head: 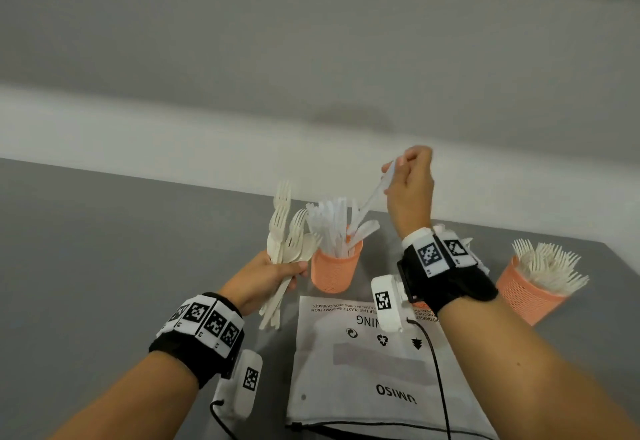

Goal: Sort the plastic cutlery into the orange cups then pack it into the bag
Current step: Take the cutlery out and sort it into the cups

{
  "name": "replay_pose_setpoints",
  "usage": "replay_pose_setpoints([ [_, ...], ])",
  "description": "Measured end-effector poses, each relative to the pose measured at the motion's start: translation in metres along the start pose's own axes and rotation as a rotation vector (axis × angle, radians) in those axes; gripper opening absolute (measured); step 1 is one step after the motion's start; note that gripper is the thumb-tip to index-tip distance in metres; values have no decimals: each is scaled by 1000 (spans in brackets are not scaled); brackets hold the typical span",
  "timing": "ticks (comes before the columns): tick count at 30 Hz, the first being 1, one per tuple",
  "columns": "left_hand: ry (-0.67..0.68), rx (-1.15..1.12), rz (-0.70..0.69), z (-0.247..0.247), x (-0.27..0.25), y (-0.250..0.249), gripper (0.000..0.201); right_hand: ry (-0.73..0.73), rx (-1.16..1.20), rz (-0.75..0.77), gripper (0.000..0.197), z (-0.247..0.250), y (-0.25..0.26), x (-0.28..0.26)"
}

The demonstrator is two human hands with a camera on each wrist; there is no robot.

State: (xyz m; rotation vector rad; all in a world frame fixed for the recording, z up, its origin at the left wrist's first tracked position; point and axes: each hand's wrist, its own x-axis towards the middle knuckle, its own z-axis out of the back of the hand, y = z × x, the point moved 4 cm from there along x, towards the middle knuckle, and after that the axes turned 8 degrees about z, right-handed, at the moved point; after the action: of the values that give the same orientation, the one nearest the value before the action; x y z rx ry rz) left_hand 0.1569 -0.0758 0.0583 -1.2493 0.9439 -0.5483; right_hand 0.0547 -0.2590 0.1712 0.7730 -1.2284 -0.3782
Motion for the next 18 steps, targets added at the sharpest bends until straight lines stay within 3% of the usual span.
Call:
replay_pose_setpoints([
  [7, 146, -90, -80, -14, -6, -14, 14, 499, -402, -16, 8, -38, -56, -46],
  [10, 207, -210, -108, -19, -6, -17, 10, 530, -484, 38, 17, -38, -50, -46],
  [12, 223, -288, -105, -22, -4, -19, 10, 434, -420, 92, 22, -32, -33, -42],
  [14, 221, -340, -116, -24, -4, -21, 9, 384, -209, 56, 21, -25, -15, -44],
  [18, 232, -352, -143, -34, -6, -27, 8, 656, 92, -220, 20, -28, -2, -68],
])
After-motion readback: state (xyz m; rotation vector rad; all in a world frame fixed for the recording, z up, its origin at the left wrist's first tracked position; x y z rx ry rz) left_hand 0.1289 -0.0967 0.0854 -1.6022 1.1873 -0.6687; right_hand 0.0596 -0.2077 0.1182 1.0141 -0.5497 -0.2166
